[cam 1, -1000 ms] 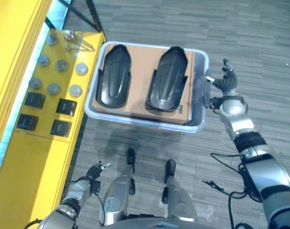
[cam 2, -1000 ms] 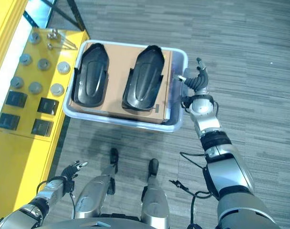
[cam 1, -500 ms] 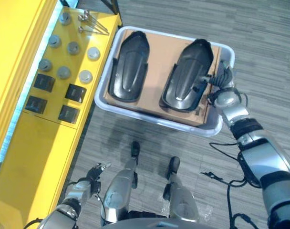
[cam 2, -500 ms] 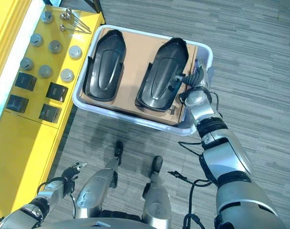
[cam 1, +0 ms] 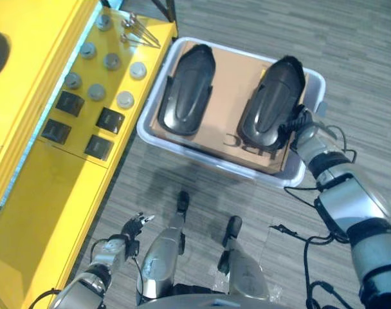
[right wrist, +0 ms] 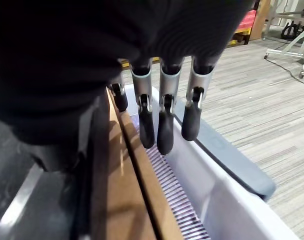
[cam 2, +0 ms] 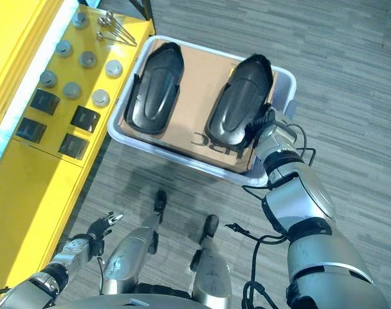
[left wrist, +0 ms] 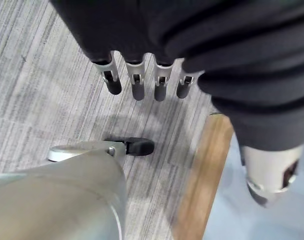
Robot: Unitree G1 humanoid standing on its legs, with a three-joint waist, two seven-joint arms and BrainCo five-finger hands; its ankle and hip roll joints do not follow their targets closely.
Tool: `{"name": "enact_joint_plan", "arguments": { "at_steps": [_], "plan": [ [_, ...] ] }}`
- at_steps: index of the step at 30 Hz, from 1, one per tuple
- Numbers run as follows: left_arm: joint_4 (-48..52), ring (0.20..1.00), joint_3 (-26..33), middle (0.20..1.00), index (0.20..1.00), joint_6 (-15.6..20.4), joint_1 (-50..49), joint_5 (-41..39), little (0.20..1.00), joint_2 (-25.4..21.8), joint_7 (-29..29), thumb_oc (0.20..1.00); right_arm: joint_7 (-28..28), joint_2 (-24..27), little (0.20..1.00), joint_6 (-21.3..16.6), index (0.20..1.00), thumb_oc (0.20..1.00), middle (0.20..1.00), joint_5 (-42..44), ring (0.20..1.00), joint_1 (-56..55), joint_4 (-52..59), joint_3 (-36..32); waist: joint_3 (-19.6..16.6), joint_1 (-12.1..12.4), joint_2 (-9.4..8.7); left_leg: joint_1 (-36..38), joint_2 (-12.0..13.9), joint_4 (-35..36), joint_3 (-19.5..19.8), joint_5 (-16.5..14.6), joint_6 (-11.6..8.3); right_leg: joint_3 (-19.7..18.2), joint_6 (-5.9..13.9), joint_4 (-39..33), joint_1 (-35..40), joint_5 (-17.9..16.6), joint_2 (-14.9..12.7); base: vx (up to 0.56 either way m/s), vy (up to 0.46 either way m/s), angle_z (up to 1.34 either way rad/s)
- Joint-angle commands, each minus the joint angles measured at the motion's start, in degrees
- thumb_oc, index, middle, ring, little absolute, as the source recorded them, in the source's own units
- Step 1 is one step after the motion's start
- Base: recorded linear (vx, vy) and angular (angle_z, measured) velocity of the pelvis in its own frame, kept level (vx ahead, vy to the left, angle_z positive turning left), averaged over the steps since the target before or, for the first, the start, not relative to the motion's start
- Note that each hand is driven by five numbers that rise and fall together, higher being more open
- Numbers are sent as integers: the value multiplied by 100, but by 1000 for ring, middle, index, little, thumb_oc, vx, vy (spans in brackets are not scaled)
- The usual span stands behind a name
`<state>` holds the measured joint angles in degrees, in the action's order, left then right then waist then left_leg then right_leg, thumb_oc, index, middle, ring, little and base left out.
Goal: Move parts from the plastic box to the shelf.
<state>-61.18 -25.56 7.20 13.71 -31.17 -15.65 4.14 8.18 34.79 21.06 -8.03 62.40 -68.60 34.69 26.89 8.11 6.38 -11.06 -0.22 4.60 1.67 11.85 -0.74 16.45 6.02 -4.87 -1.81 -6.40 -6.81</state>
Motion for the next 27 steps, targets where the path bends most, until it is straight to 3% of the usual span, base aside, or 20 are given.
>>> {"name": "enact_joint_plan", "arguments": {
  "at_steps": [1,3,5,6,8,12,14,15,16,18,19,21,24,27],
  "plan": [
    [-76,1000,-225,1000,1000,36,229,453,1000,-97,-672,1000,146,125,200,-698,200,200,200,917,200,-577,-298,207,-167,147,-66,270,16,-116,-116,-1026,-111,2,-22,382,-445,547,-406,-19,9,8],
    [-29,1000,8,1000,1000,-230,209,-30,1000,-215,-1199,1000,490,227,200,-1201,200,200,200,1072,200,-724,-91,-77,-233,101,-93,402,36,-87,-158,-1044,-133,-11,4,383,-354,562,-416,0,0,0],
    [-4,1000,119,1000,1000,-262,191,-36,1000,-261,-1319,1000,568,284,200,-1392,200,200,200,1148,200,-824,9,-168,-279,81,-108,414,42,-83,-174,-1042,-136,-7,13,376,-342,556,-420,0,0,0],
    [61,1000,330,1000,1000,-304,131,126,1000,-347,-1511,1000,734,443,200,-1775,200,200,200,1305,200,-1078,249,-380,-361,30,-149,489,61,-70,-206,-1044,-152,-3,28,381,-277,562,-415,0,0,0],
    [258,1000,575,1000,1000,-335,-2,61,1000,-482,-1660,1000,598,693,200,-2139,200,200,200,1663,200,-1528,686,-733,-491,-59,-191,635,88,-20,-250,-1045,-175,7,38,355,-150,571,-392,-7,-21,3],
    [716,1000,1002,1000,1000,-273,-253,-283,1000,-614,-1897,1000,665,959,200,-2387,200,200,200,1530,200,-2076,1430,-1109,-724,-178,-245,844,132,40,-348,-1045,-239,39,61,197,93,529,-343,9,-9,-2],
    [2175,1000,1327,1000,1000,-308,-618,-296,1000,-930,-2027,1000,945,1251,200,-2239,200,200,200,947,200,-2876,2871,-1575,-1054,-247,-339,970,206,40,-416,-986,-342,84,112,-4,402,447,-266,32,-97,-4],
    [2291,1000,1344,1000,1000,-280,-649,-296,1000,-959,-2002,1000,989,1274,200,-2275,200,200,200,888,200,-2946,2972,-1619,-1090,-249,-349,951,211,40,-418,-966,-346,94,115,-13,400,433,-264,26,-153,-4],
    [3389,1000,1477,1000,1000,-455,-814,-228,1000,-1230,-1975,1000,1186,1447,200,-2206,200,200,200,541,200,-3452,3849,-1985,-1282,-252,-411,974,250,40,-435,-920,-372,132,115,-13,498,454,-219,18,-115,-6],
    [3893,1000,1550,1000,1000,-648,-853,-144,1000,-1329,-2000,1000,1236,1491,200,-2162,200,200,200,374,200,-3604,4139,-2104,-1356,-246,-440,987,264,40,-441,-922,-375,143,110,-13,526,470,-203,24,-117,-1],
    [4801,1000,1676,1000,1000,-788,-859,-89,1000,-1548,-1761,1000,1448,1621,200,-2136,200,200,200,-124,200,-3960,4927,-2362,-1507,-252,-511,1061,309,40,-485,-945,-377,187,103,-13,617,519,-170,22,-115,3],
    [5029,1000,1715,1000,1000,-874,-826,-74,1000,-1585,-1708,1000,1469,1662,200,-2113,200,200,200,-242,200,-4008,5097,-2424,-1558,-261,-533,1082,316,40,-497,-959,-370,190,105,-13,630,531,-161,15,-79,0],
    [5812,1000,1675,1000,1000,-1056,-514,-346,1000,-1723,-1181,1000,1830,1901,200,-2259,200,200,200,-1284,200,-4042,5824,-2539,-1757,-337,-666,1246,360,40,-591,-1064,-328,167,113,-13,753,591,-121,-2,-73,-3],
    [6112,1000,1483,1000,1000,-1108,-216,-597,1000,-1673,-972,1000,2038,2079,200,-2155,200,200,200,-1792,200,-3817,6165,-2491,-1851,-389,-742,1347,368,40,-655,-1136,-289,112,104,-13,844,639,-91,-6,-42,0]
  ]
}}
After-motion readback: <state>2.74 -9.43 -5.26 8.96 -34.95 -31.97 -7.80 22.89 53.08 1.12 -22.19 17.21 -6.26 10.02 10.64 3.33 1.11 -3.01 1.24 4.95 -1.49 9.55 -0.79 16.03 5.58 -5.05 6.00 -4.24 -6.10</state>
